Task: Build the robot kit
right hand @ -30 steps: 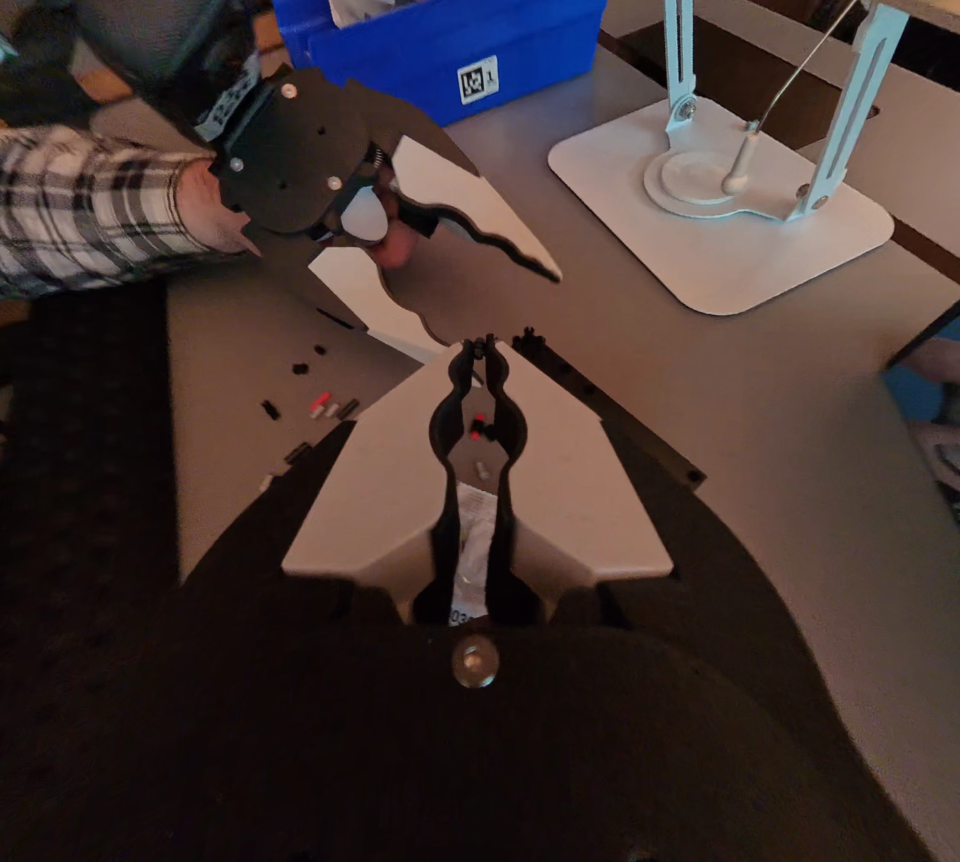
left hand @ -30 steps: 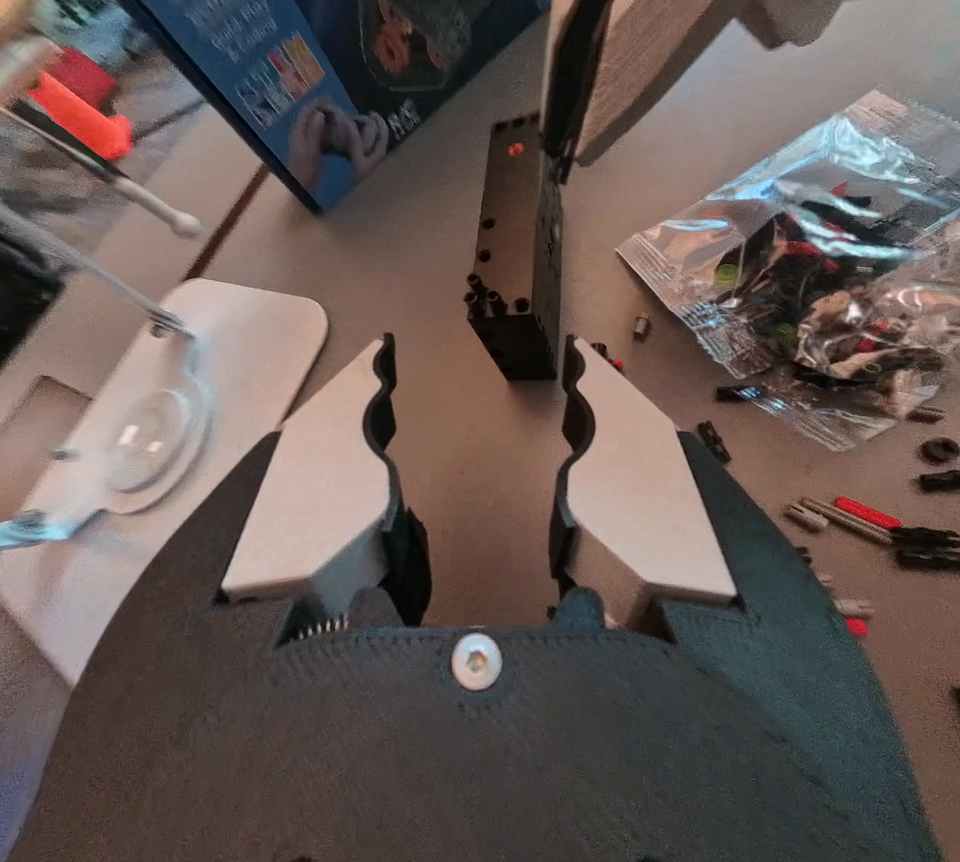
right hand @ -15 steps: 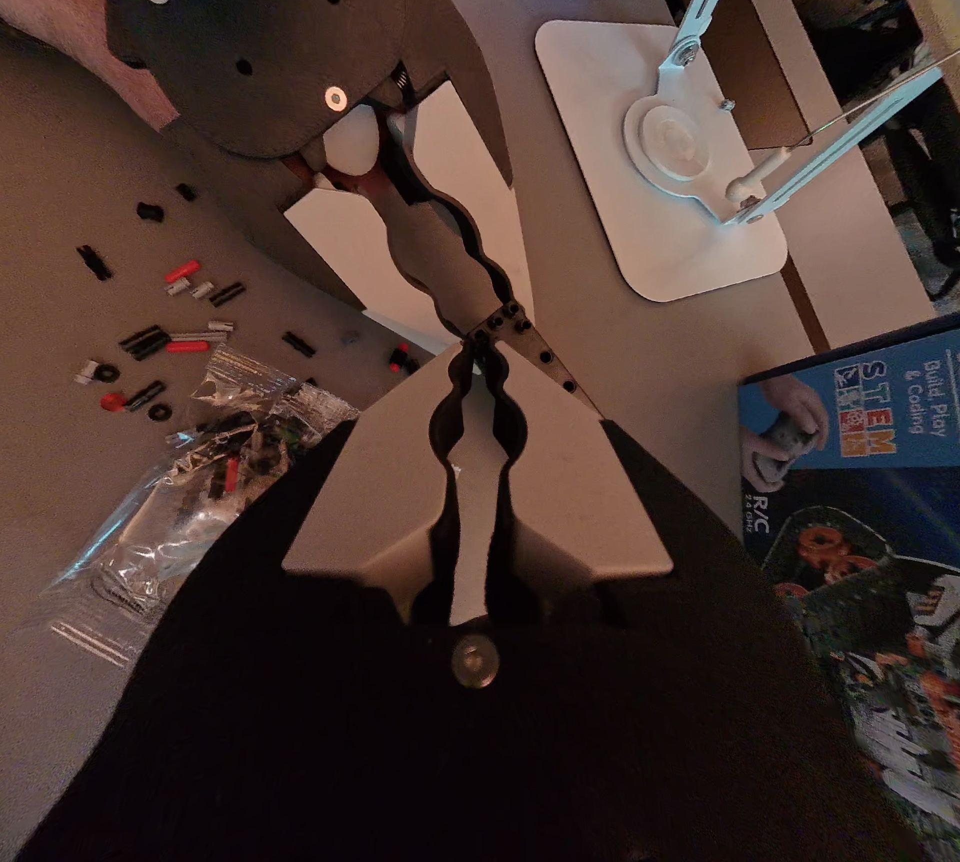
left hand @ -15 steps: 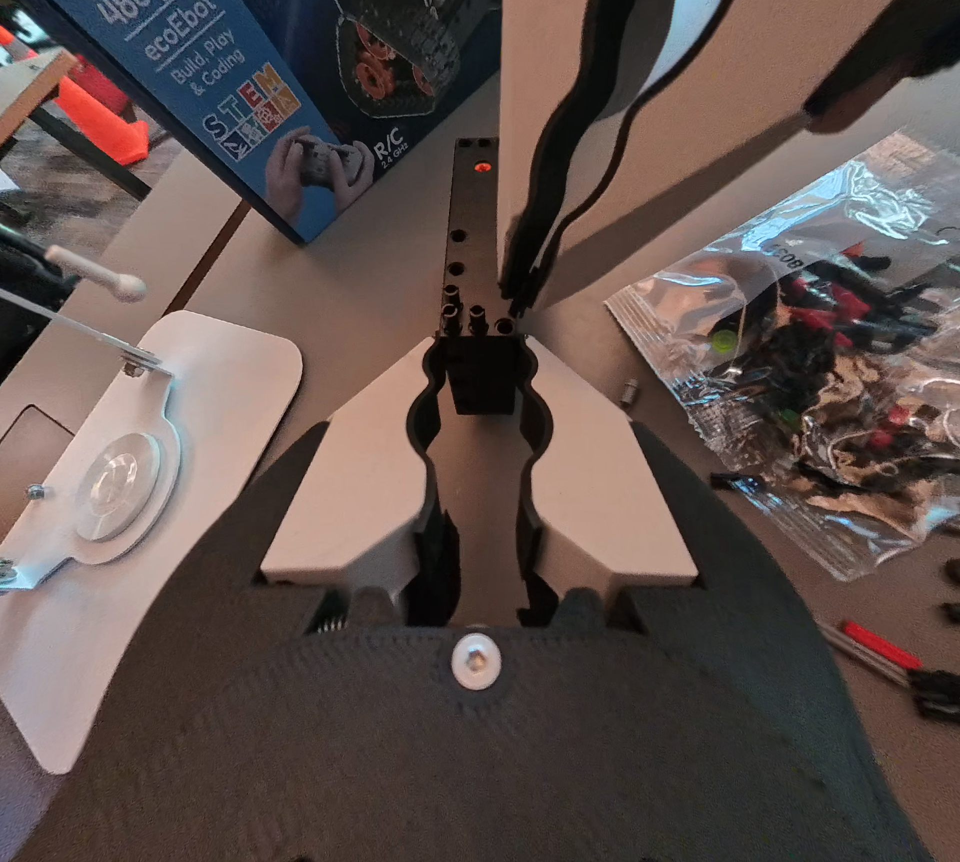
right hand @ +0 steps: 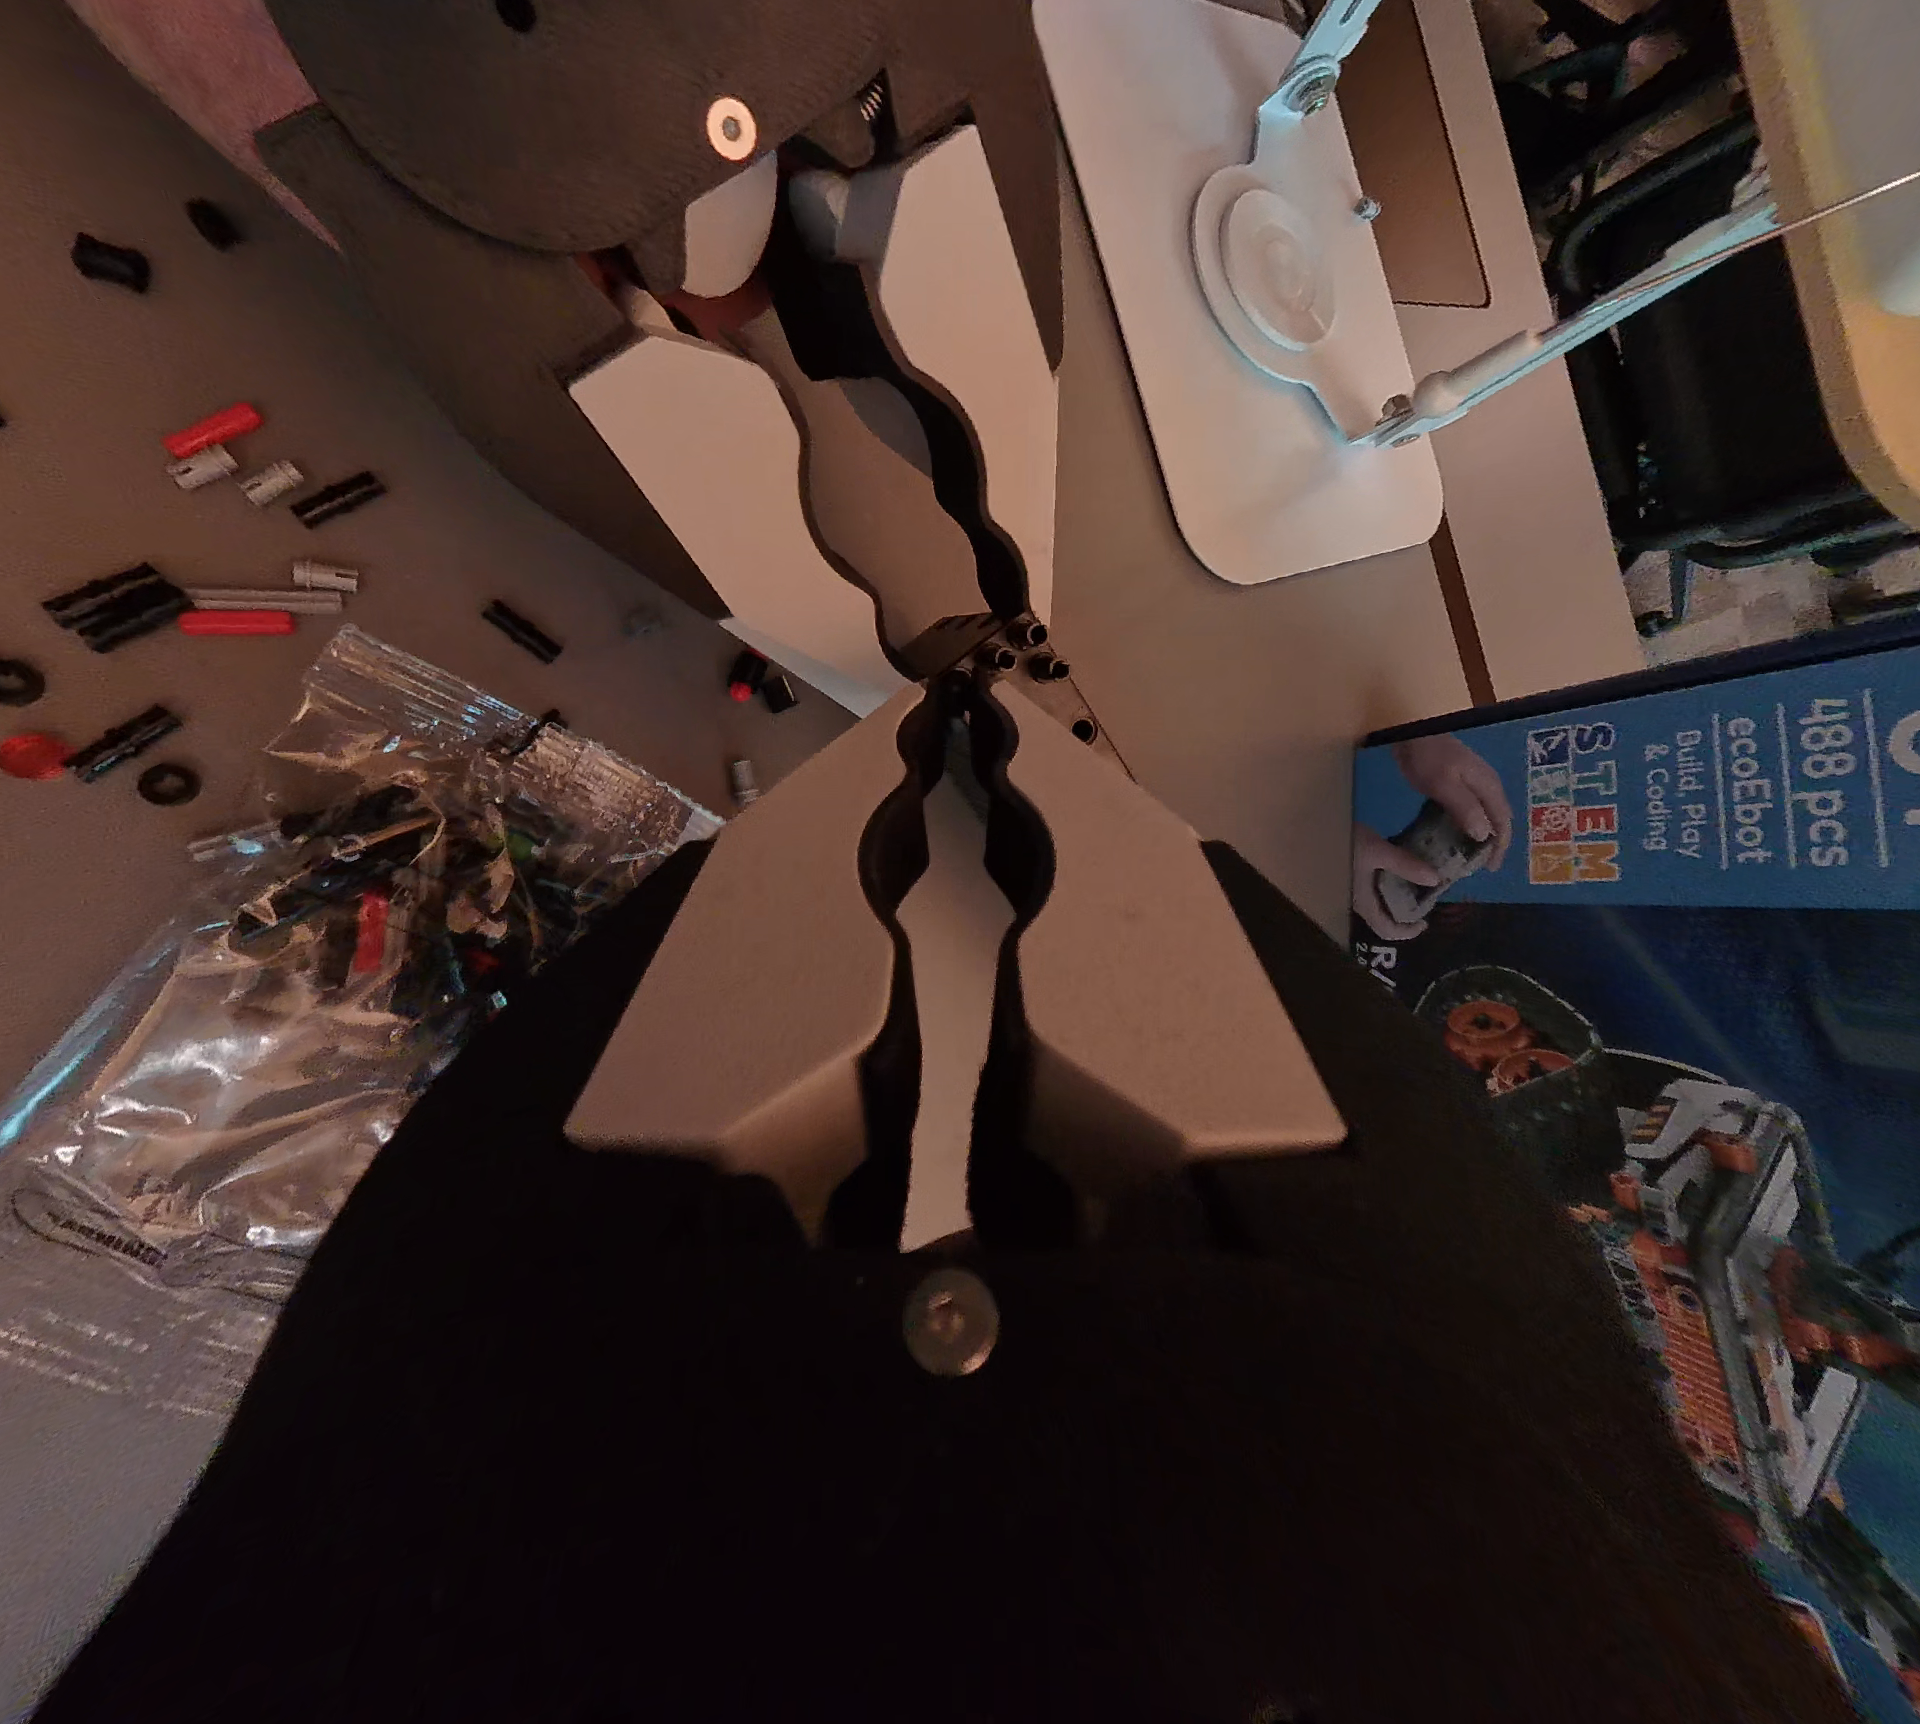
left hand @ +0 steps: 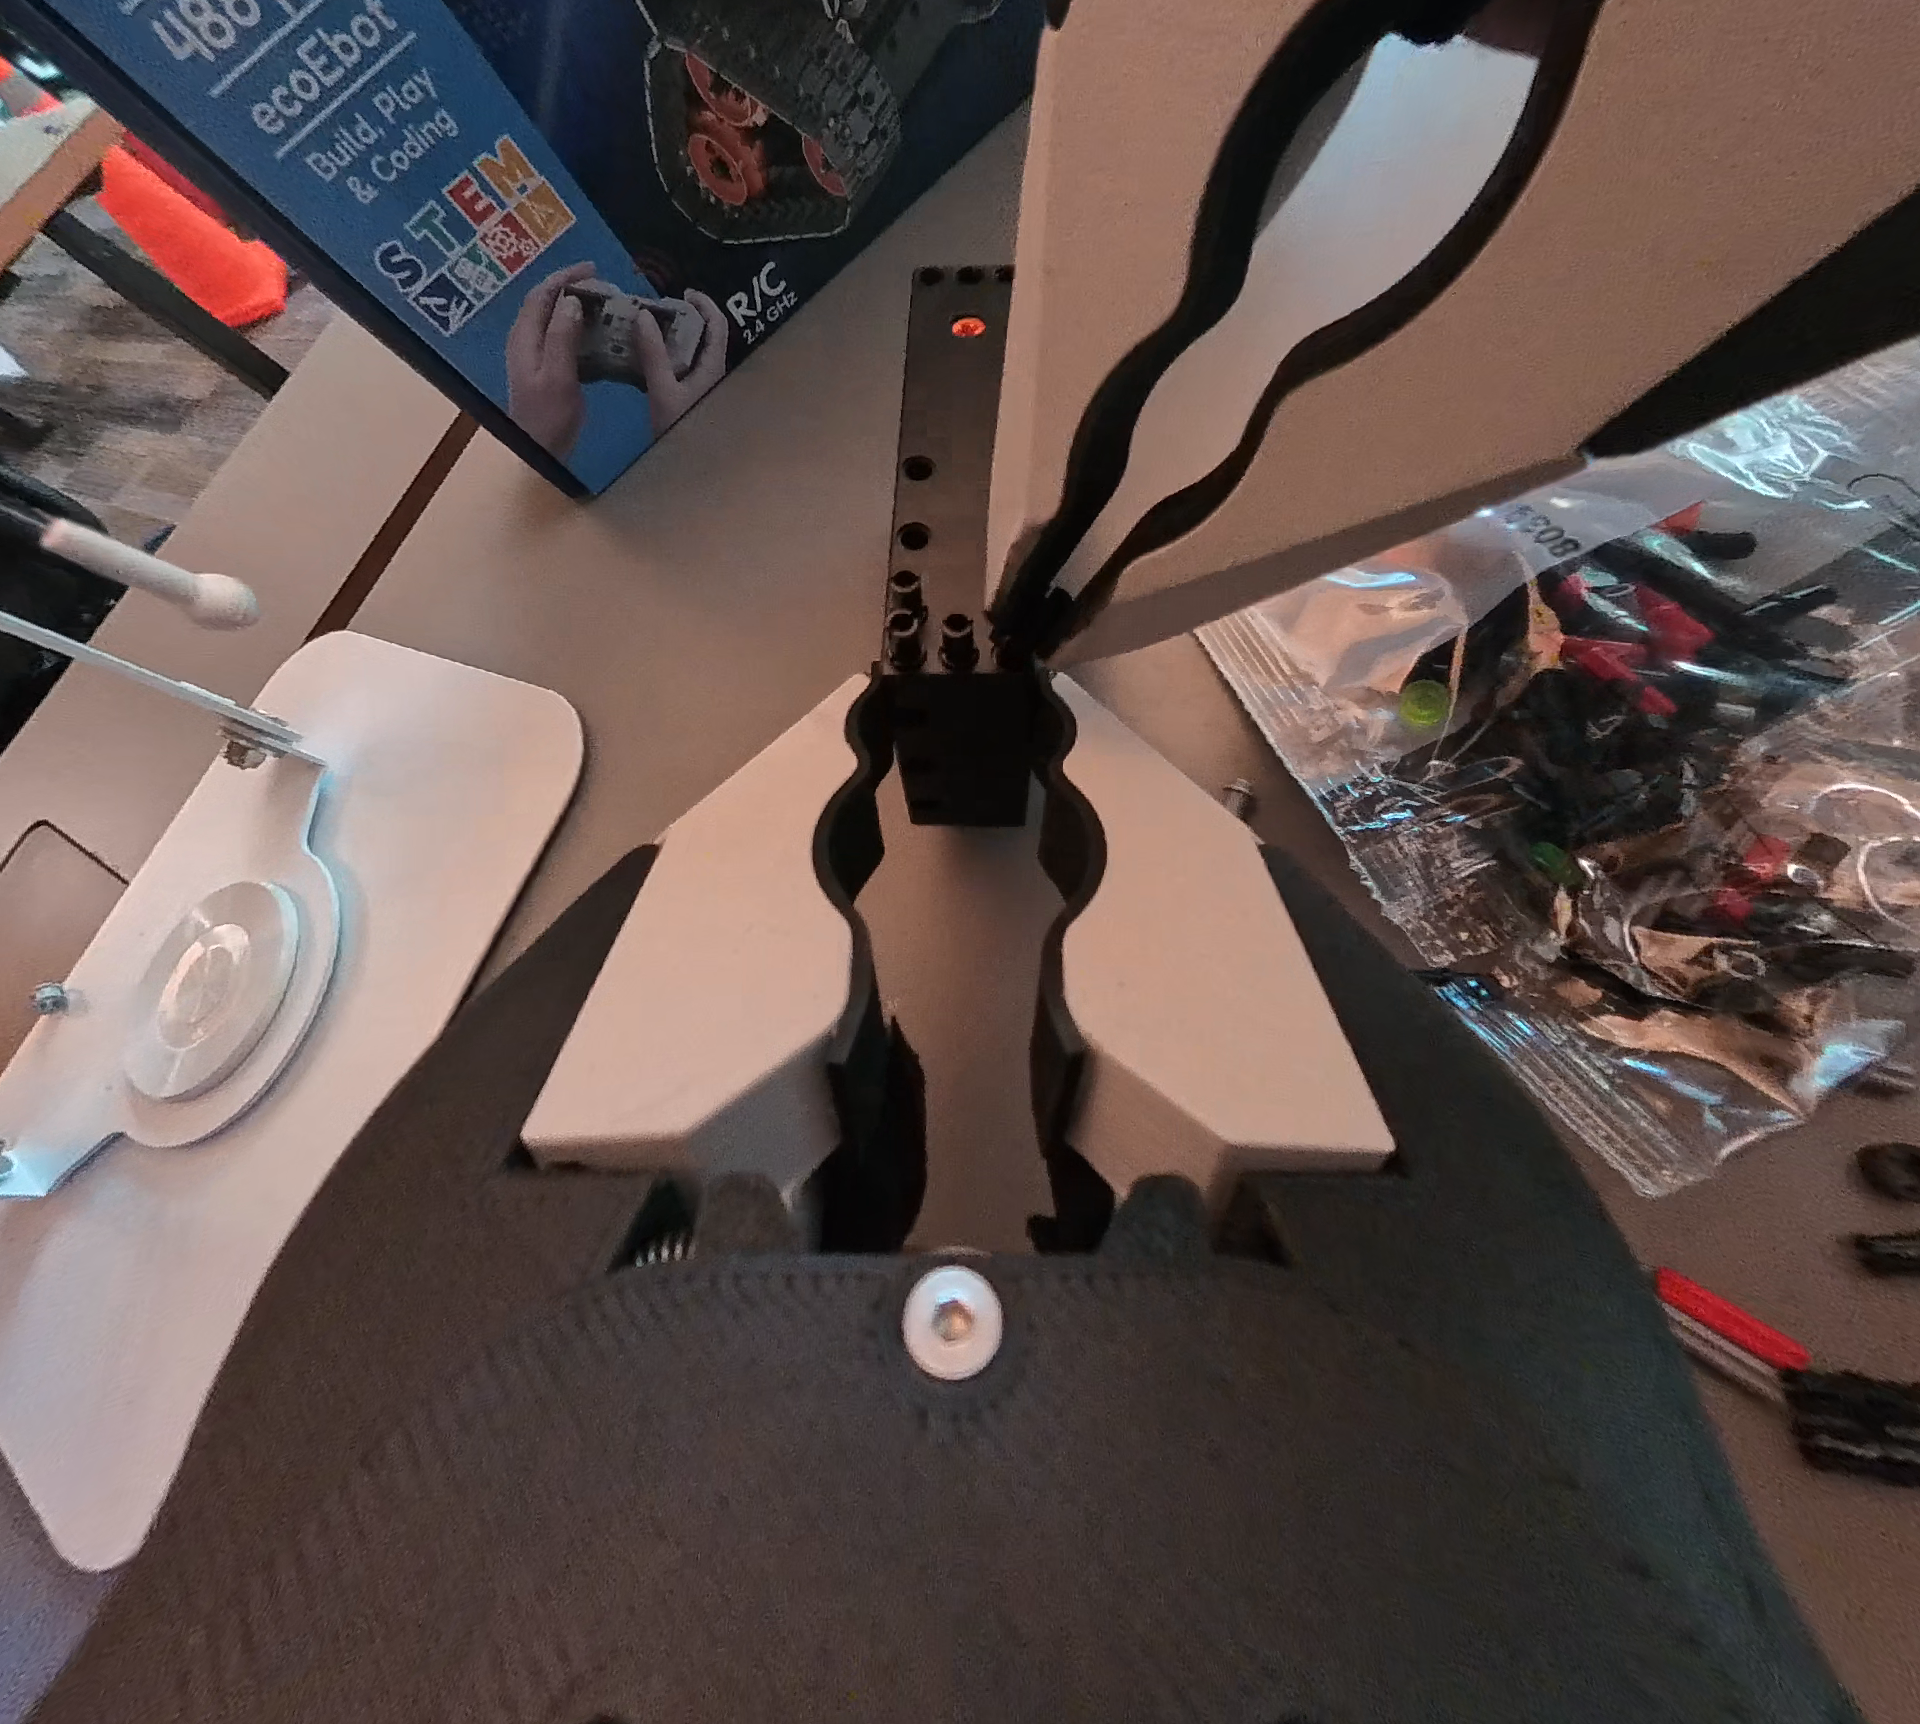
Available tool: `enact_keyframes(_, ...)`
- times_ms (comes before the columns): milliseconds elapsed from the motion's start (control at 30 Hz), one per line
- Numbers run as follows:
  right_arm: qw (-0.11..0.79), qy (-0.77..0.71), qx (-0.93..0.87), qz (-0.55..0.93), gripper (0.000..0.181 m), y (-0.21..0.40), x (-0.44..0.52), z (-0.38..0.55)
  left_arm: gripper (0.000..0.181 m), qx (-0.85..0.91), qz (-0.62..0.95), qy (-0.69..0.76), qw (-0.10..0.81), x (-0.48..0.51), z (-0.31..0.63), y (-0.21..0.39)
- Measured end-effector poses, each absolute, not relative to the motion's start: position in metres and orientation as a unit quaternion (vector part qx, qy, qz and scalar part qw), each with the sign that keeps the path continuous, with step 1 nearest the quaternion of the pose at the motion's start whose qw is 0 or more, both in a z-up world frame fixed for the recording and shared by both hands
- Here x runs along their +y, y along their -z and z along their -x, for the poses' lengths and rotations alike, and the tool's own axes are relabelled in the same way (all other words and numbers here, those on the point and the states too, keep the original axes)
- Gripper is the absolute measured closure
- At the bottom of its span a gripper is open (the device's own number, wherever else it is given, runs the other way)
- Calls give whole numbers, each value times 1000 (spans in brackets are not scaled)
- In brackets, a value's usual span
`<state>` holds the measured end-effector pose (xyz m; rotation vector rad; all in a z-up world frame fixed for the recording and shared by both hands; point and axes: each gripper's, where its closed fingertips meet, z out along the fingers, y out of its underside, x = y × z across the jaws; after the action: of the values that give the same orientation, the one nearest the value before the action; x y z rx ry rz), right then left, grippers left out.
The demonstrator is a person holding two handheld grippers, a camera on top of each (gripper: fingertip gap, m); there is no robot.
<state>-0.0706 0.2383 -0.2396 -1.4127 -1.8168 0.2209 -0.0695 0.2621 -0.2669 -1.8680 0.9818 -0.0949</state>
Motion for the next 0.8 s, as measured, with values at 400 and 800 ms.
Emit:
enact_keyframes(400, 319, -137, -715, 607, 179, 248, 237, 69, 158, 415, 762, 17, 497, 262, 67, 271)
enact_keyframes(800, 363, -188, -677, 612, 181, 221, 246, 74, 157, 384, 785, 82, 480, 266, 74, 273)
